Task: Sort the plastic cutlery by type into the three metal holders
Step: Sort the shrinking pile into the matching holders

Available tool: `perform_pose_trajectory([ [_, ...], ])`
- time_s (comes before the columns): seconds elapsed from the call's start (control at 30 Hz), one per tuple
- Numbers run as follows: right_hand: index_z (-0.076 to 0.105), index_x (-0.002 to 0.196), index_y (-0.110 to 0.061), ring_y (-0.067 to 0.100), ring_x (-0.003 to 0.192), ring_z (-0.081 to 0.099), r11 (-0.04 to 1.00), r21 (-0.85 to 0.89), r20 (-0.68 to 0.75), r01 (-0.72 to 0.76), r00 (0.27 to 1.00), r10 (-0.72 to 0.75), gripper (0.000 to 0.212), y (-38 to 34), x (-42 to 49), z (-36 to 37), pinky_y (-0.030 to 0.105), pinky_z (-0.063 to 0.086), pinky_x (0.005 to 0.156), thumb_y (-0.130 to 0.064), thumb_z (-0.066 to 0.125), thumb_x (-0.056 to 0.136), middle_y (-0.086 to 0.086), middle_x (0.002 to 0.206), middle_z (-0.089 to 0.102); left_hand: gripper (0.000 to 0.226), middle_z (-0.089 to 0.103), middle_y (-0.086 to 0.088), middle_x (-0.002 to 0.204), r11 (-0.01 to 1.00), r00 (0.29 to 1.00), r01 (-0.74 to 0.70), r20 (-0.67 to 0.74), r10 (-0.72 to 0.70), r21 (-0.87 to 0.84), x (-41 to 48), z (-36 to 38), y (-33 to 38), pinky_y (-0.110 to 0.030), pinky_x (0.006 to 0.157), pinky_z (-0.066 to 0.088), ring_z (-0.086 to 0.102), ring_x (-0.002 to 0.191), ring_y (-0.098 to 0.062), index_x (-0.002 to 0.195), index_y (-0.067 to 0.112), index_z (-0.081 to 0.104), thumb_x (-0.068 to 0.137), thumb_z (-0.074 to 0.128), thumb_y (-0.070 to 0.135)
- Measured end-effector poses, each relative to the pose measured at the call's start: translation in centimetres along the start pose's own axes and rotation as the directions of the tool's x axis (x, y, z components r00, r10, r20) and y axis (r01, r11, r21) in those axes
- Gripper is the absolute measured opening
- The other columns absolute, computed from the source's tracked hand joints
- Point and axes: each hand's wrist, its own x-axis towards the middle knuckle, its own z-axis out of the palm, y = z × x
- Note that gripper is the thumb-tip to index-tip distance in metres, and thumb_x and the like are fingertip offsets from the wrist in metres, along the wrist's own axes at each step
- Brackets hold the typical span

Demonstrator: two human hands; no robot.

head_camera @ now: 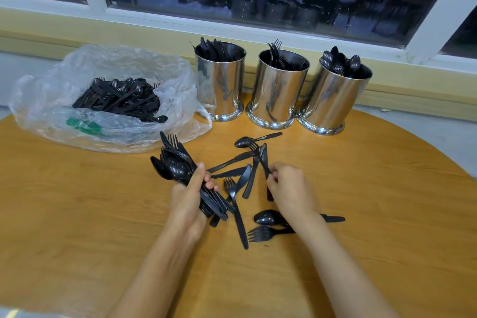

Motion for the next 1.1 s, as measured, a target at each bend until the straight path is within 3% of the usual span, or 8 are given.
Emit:
perform_pose_trajectory([
  [0.1,0.067,0.116,-0.022,0.003,0.077,0.062,0.947,0.321,-0.082,0.001,0.996,0.027,0.022,-0.7,-0.4,-1.2,0.024,0.055,0.071,-0.017,0.060,0.095,-0.010,0.089,0.067,0.028,0.049,0.005,0.054,1.000,1.000,0.011,0.009,-0.011,0.008,-0.4,0.6,-0.2,-0.026,0.056,0.045,0.049,0.045,-0.006,0.075,0.013,0.051,0.097,0.056,0.028],
  [0.17,0.068,0.105,-0.026,0.006,0.075,0.063,0.807,0.590,0.001,-0.016,1.000,0.019,0.018,-2.2,-1.6,-1.6,0.024,0.055,0.065,-0.015,0.065,0.091,-0.011,0.081,0.065,0.027,0.049,0.006,0.053,1.000,1.000,0.000,0.014,0.000,0.014,-0.7,1.1,-0.4,-0.028,0.057,0.045,0.050,0.045,-0.006,0.078,0.012,0.051,0.093,0.058,0.034],
  [0.23,0.069,0.097,-0.027,0.008,0.075,0.064,0.752,0.659,0.023,0.026,0.998,-0.055,0.017,-3.5,-3.0,-1.5,0.023,0.055,0.066,-0.012,0.068,0.089,-0.009,0.080,0.067,0.031,0.050,0.005,0.053,1.000,1.000,-0.018,0.019,0.017,0.024,-0.7,1.5,-0.7,-0.031,0.063,0.046,0.051,0.047,-0.008,0.079,0.011,0.053,0.082,0.060,0.041],
  [0.37,0.072,0.094,-0.019,0.001,0.072,0.058,0.818,0.513,-0.082,0.260,0.964,-0.255,0.011,-4.7,-4.8,0.1,0.012,0.044,0.065,-0.011,0.069,0.087,-0.012,0.082,0.066,0.052,0.061,-0.001,0.075,0.995,0.999,-0.037,0.008,0.036,0.088,-0.5,1.5,-1.0,-0.040,0.085,0.054,0.062,0.086,-0.021,0.087,0.010,0.060,0.063,0.069,0.055],
  [0.53,0.072,0.109,-0.016,-0.006,0.077,0.049,0.813,0.343,-0.126,0.471,0.880,-0.457,0.020,-4.8,-5.7,1.3,0.007,0.041,0.073,-0.015,0.069,0.089,-0.011,0.091,0.059,0.021,0.050,0.001,0.063,0.999,1.000,-0.017,-0.008,0.017,0.035,-0.7,1.3,-0.7,-0.021,0.051,0.050,0.052,0.054,-0.009,0.090,0.012,0.055,0.085,0.070,0.025],
  [0.7,0.074,0.106,-0.017,-0.003,0.078,0.054,0.861,0.404,-0.114,0.311,0.950,-0.289,0.017,-2.9,-5.5,0.3,0.010,0.043,0.070,-0.018,0.068,0.090,-0.013,0.086,0.059,0.024,0.049,0.005,0.057,0.999,0.998,-0.037,-0.053,0.035,-0.022,-0.8,0.1,0.4,-0.026,0.060,0.046,0.047,0.050,-0.006,0.076,0.013,0.053,0.093,0.063,0.025],
  [0.9,0.057,0.125,-0.026,0.005,0.097,0.051,0.979,0.006,0.158,0.204,0.967,-0.202,0.044,-2.6,-6.7,0.4,0.021,0.049,0.076,-0.048,0.064,0.088,-0.011,0.101,0.057,0.023,0.049,0.007,0.059,0.997,0.991,-0.080,-0.112,0.078,-0.009,-1.2,-0.8,1.4,-0.026,0.060,0.043,0.042,0.053,-0.006,0.077,0.015,0.052,0.090,0.067,0.028],
  [1.1,0.063,0.118,-0.018,0.013,0.104,0.053,0.964,-0.154,0.073,0.216,0.976,-0.207,0.024,-2.8,-6.2,1.7,0.030,0.054,0.079,-0.022,0.054,0.095,-0.004,0.103,0.066,0.020,0.049,0.006,0.060,0.998,0.992,-0.064,-0.113,0.062,-0.011,-1.9,-1.2,1.4,-0.025,0.061,0.044,0.043,0.054,-0.006,0.080,0.015,0.054,0.090,0.066,0.027],
])
